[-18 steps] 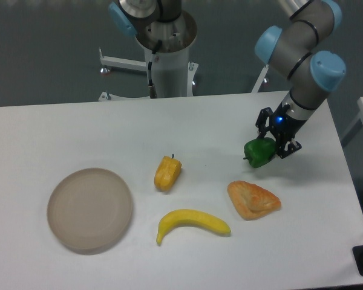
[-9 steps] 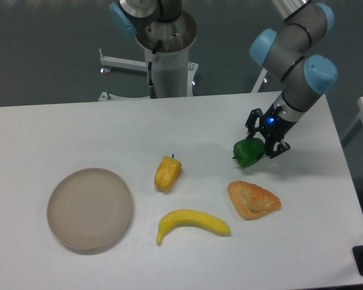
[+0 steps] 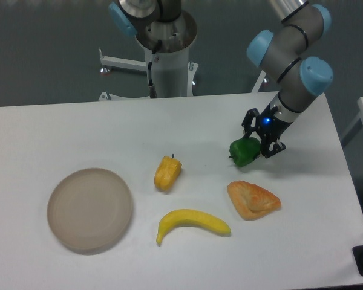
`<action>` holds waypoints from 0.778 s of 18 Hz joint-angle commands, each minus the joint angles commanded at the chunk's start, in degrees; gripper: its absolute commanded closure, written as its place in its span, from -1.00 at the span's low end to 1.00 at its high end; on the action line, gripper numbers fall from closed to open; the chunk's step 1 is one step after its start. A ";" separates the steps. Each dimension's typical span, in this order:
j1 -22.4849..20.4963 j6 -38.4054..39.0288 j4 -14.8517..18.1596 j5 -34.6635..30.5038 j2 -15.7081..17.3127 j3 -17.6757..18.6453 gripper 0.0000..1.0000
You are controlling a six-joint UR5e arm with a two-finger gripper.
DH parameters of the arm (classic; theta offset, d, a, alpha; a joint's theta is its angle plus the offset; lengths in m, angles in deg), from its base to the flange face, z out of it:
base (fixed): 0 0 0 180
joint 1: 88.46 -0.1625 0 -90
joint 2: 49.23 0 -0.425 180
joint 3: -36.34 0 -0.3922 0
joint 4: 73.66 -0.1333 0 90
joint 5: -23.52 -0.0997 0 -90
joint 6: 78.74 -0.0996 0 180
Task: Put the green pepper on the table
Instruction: 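Lower the green pepper onto the table beside the bread slice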
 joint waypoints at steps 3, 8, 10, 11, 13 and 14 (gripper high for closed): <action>0.09 0.00 0.00 0.00 0.00 0.00 0.17; 0.18 0.09 -0.09 -0.09 0.00 0.35 0.16; 0.09 0.00 -0.09 -0.09 0.00 0.35 0.16; 0.09 0.00 -0.09 -0.09 0.00 0.35 0.14; 0.18 0.00 -0.09 -0.09 0.00 0.35 0.09; 0.18 0.00 -0.09 -0.09 0.00 0.35 0.09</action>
